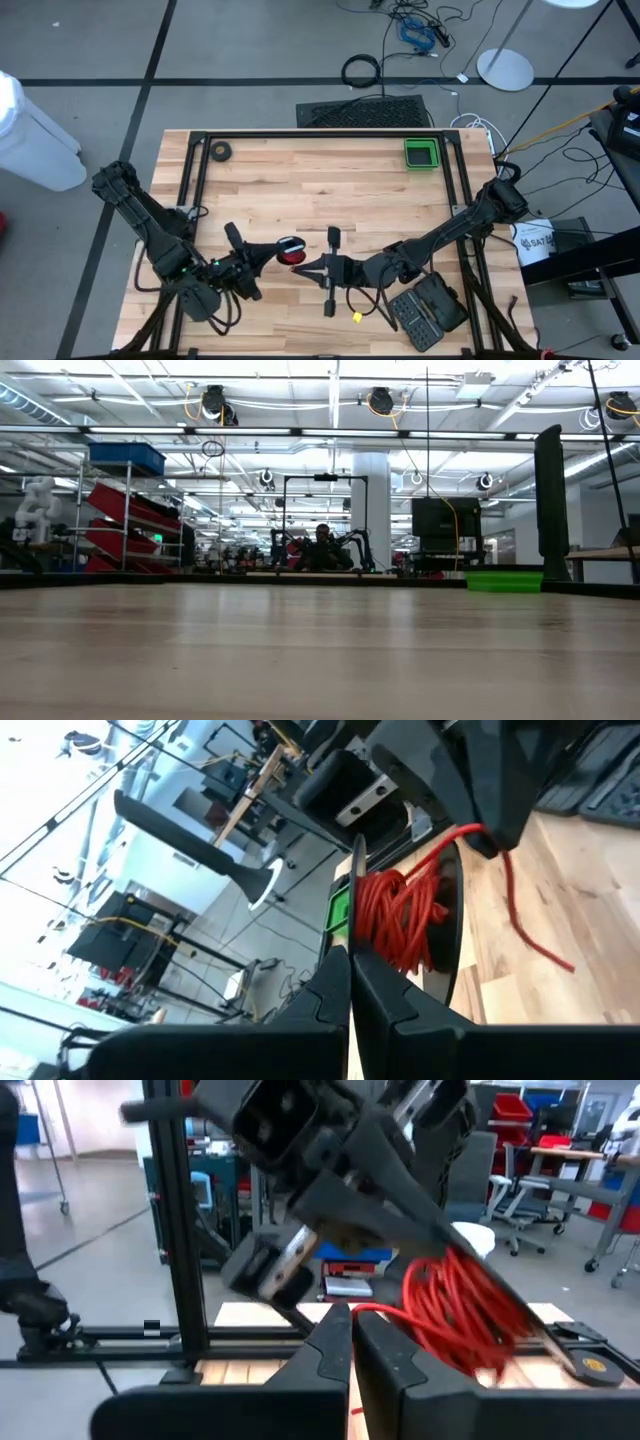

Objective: Coil cords
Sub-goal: Coil the red wire on the black spool

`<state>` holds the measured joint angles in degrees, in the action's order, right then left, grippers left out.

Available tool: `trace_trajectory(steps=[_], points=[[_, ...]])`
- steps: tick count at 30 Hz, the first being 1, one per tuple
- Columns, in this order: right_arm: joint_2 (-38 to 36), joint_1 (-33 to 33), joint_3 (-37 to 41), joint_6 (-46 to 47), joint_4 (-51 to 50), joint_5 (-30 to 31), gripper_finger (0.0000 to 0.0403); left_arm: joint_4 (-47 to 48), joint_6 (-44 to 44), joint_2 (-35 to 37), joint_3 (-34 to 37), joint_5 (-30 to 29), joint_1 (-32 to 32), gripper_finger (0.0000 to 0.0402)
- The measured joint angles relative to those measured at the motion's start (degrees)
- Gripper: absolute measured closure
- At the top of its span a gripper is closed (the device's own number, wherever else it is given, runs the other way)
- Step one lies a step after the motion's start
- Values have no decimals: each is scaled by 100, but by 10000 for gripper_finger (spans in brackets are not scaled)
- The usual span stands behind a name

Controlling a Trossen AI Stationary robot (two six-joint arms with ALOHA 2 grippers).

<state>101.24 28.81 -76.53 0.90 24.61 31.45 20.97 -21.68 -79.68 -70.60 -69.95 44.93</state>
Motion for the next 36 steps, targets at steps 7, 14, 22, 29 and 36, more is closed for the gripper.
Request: trace_trajectory(steps=[7, 14, 22, 29, 36], points=[[28, 1, 2, -114, 143, 106, 403, -854, -488, -211, 0, -5, -180, 400], [28, 17, 2, -334, 150, 492, 403, -1041, -599, -219, 1, -25, -188, 400], [28, 25, 0, -380, 159, 724, 402, -1204, -572, -219, 1, 155, -221, 400], [28, 30, 0, -488, 352, 767, 402, -1394, -562, -217, 1, 204, -252, 400], [28, 34, 0, -626, 312, 781, 402, -1416, -516, -215, 1, 416, -263, 400]])
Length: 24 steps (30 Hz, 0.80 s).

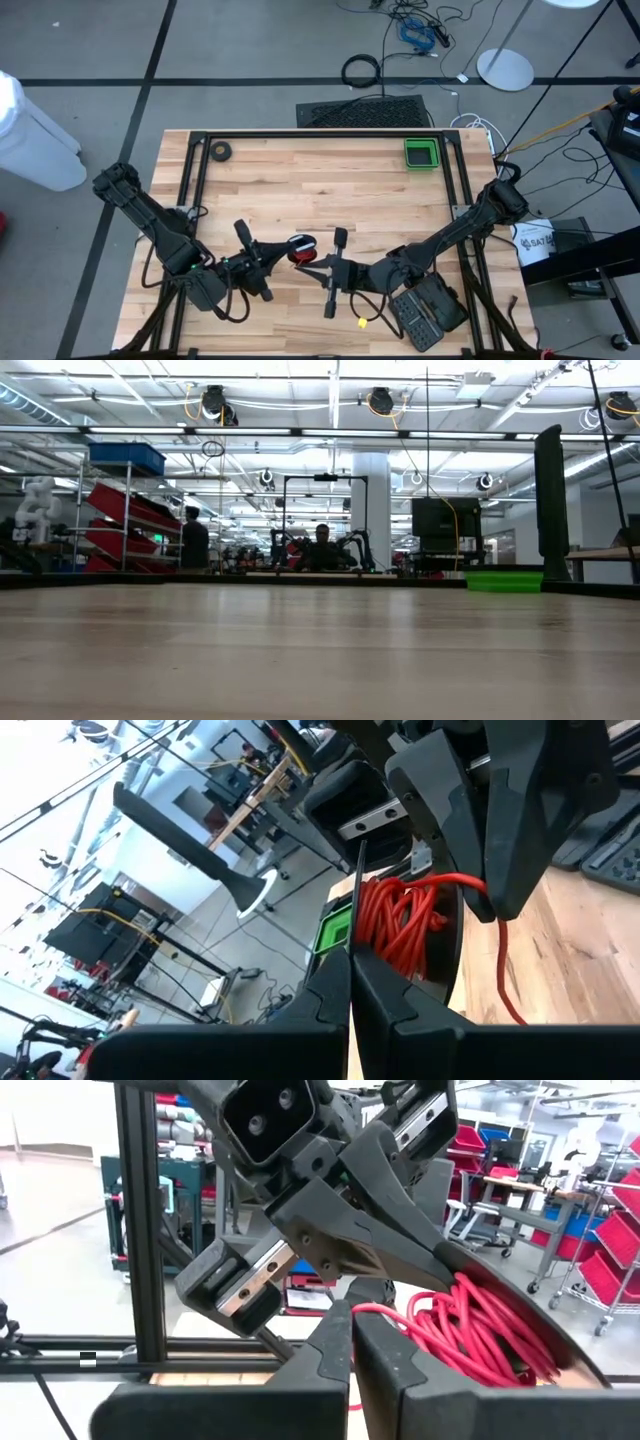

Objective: Coil cords
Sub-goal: Coil the red wire on the black spool

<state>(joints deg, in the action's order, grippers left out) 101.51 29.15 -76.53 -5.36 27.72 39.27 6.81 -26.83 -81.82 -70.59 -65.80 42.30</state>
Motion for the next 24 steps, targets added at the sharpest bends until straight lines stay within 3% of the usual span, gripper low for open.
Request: trace_trajectory(steps=[24], points=[[7, 147, -2, -182, -127, -63, 379, 0, -50, 0, 2, 771, 4, 400]])
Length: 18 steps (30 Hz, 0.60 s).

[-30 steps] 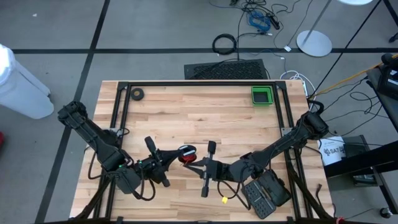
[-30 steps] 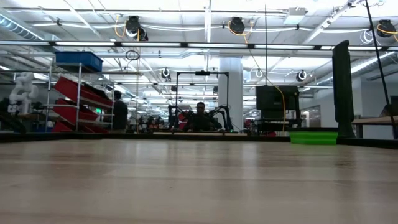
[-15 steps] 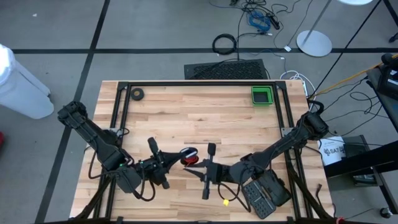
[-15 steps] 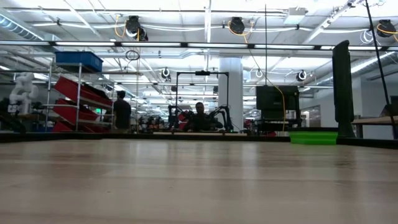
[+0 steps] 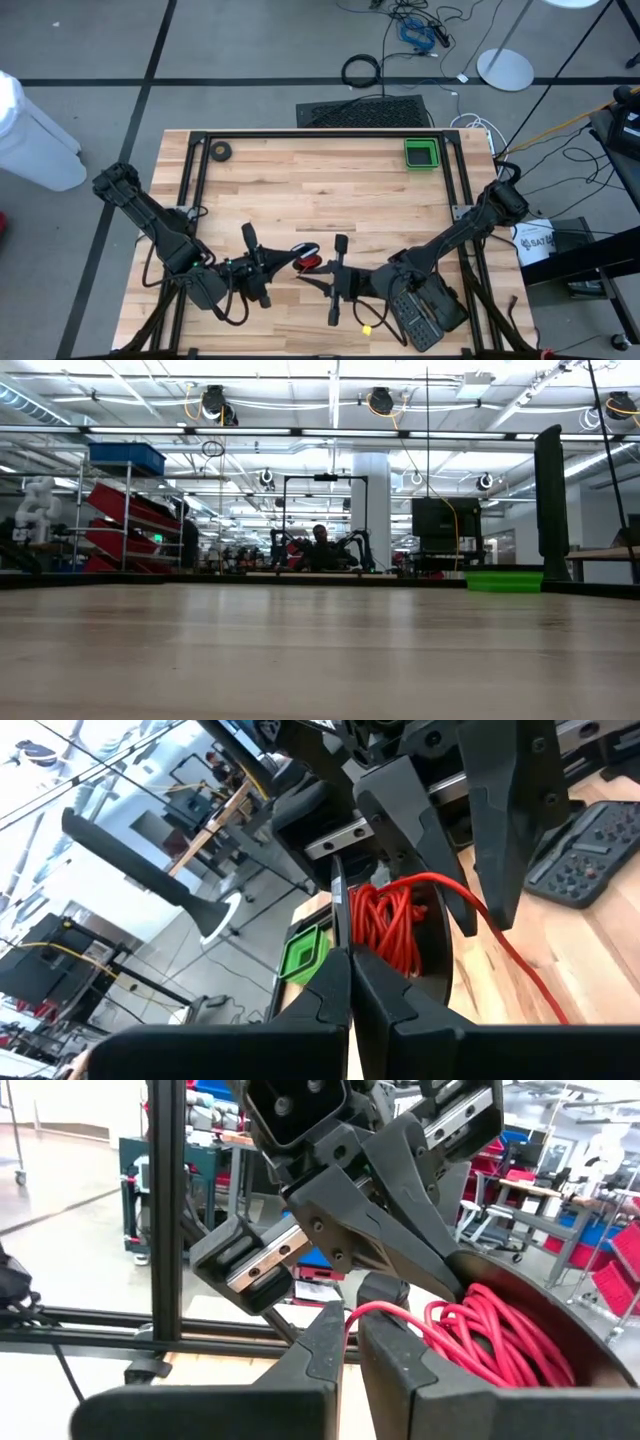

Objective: Coil cords
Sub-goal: Coil the red wire on the black spool

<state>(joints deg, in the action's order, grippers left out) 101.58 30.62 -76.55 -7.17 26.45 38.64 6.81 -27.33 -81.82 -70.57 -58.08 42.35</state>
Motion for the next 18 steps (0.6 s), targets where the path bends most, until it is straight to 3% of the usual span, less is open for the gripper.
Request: trace_trajectory(steps=[7, 18], points=[[-58, 144, 2, -415, -228, 74, 379, -9, 0, -9, 0, 103, 4, 400], [-444, 168, 2, 332, -1553, 91, 379, 15, -9, -9, 0, 63, 7, 400]])
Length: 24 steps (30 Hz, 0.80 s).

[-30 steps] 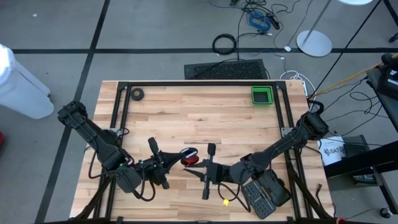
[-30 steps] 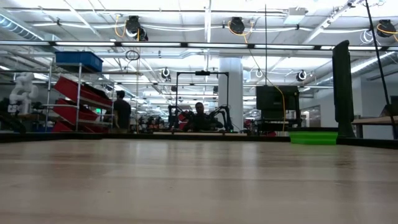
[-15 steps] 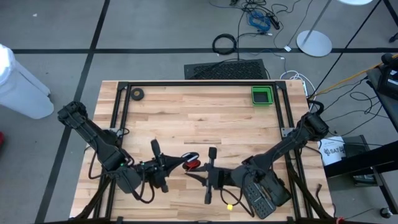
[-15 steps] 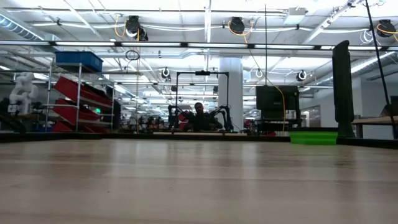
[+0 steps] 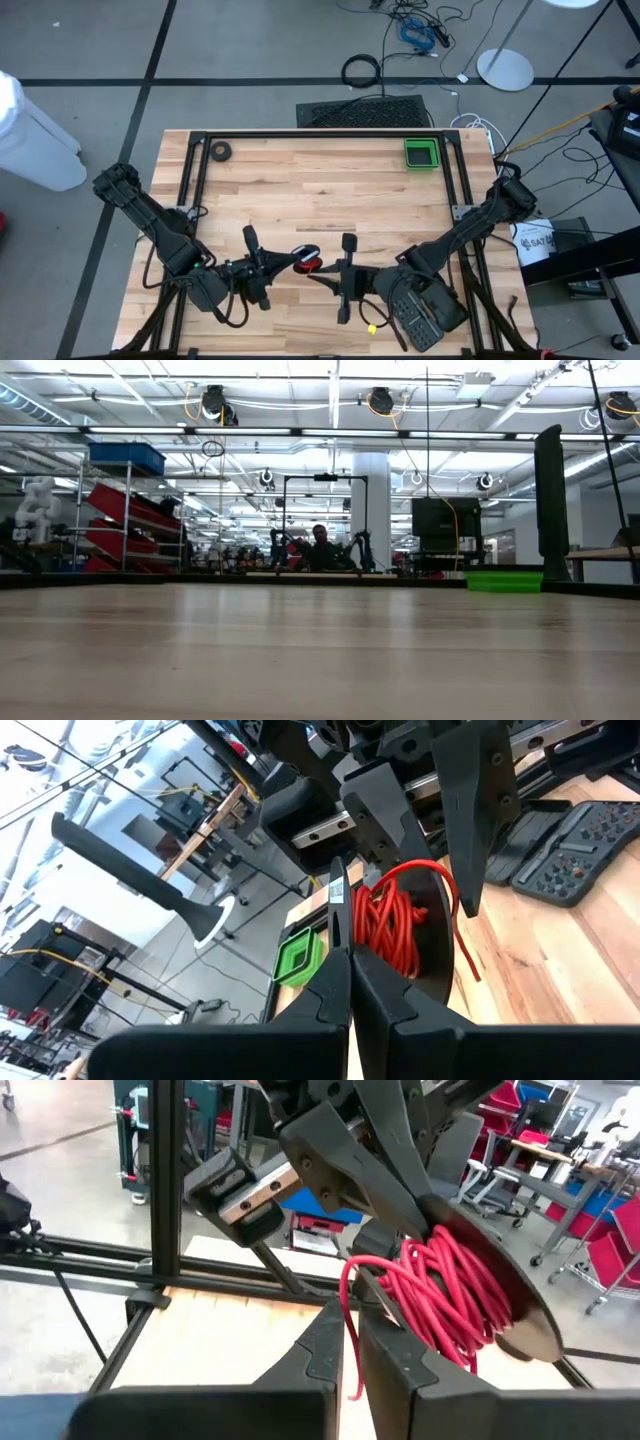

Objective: Coil cords
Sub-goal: Coil the red wire on the black spool

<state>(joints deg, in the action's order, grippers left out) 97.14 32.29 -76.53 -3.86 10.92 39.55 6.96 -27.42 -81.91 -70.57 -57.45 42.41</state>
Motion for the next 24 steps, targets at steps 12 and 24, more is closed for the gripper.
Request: trace_trajectory(steps=[12, 24], points=[[-42, 224, -259, -190, -536, 9, 379, -2, -2, 0, 0, 63, 9, 400], [-50, 394, -726, 168, -1409, 141, 379, -2, -1, 0, 0, 159, 1, 400]])
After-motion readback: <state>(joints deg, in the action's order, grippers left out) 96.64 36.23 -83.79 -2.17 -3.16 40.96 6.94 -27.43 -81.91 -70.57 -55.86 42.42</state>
